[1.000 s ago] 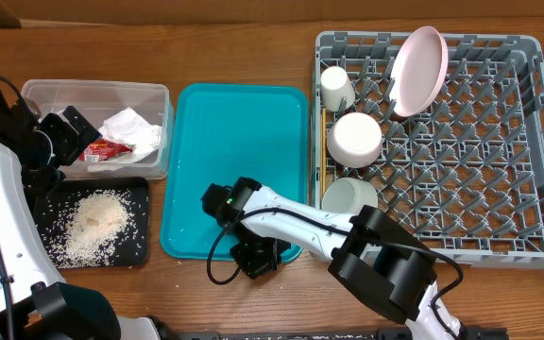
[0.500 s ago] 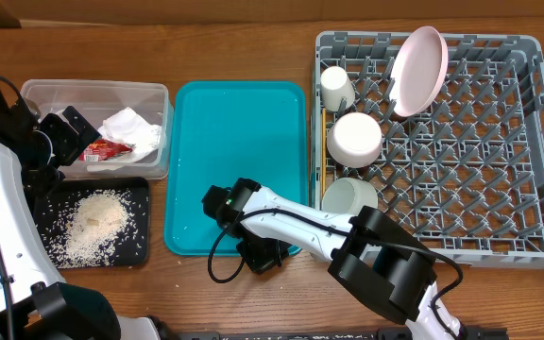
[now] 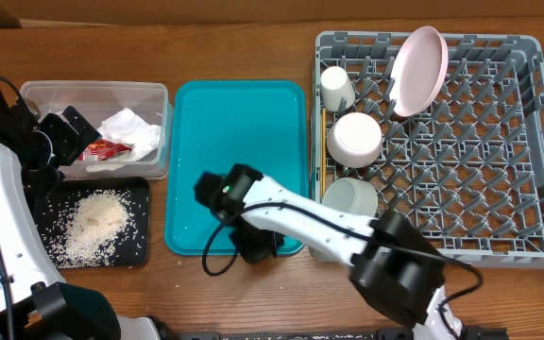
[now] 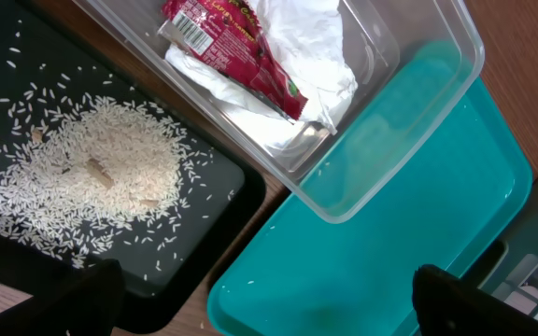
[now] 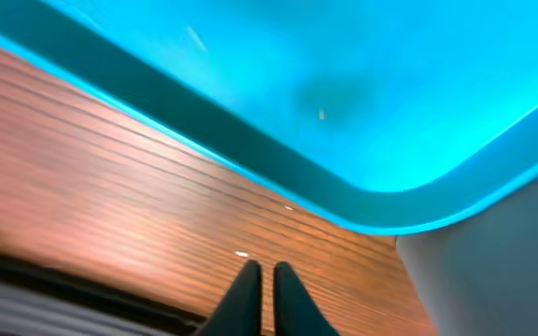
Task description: Sort waste into correct bins and load items into the dishwasher
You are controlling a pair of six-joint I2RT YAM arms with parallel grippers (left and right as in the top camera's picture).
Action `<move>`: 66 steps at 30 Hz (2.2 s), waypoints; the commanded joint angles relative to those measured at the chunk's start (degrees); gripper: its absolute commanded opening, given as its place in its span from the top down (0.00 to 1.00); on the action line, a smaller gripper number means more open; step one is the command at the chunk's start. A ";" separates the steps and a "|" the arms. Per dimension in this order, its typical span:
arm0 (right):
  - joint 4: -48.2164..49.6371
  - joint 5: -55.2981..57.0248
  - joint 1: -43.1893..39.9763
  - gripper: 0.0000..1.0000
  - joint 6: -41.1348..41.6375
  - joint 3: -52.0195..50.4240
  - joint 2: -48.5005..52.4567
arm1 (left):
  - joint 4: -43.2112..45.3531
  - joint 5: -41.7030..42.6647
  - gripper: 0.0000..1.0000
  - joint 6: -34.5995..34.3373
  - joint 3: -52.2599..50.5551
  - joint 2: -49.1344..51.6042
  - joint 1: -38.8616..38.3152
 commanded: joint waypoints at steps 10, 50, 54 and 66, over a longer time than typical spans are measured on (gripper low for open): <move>0.61 0.48 -8.57 0.00 -0.35 7.02 -5.31 | 0.07 -0.33 0.00 -0.61 1.16 -0.44 0.20; 21.31 11.43 -38.80 0.00 -6.67 -9.75 -77.44 | 0.07 -0.33 0.00 -0.61 1.16 -0.44 0.20; 21.70 11.45 -43.52 0.00 -6.62 -28.50 -98.79 | 0.07 -0.33 0.00 -0.61 1.16 -0.44 0.20; 66.51 9.75 -44.15 0.00 -6.36 -77.24 -117.20 | 0.07 -0.33 0.00 -0.61 1.16 -0.44 0.20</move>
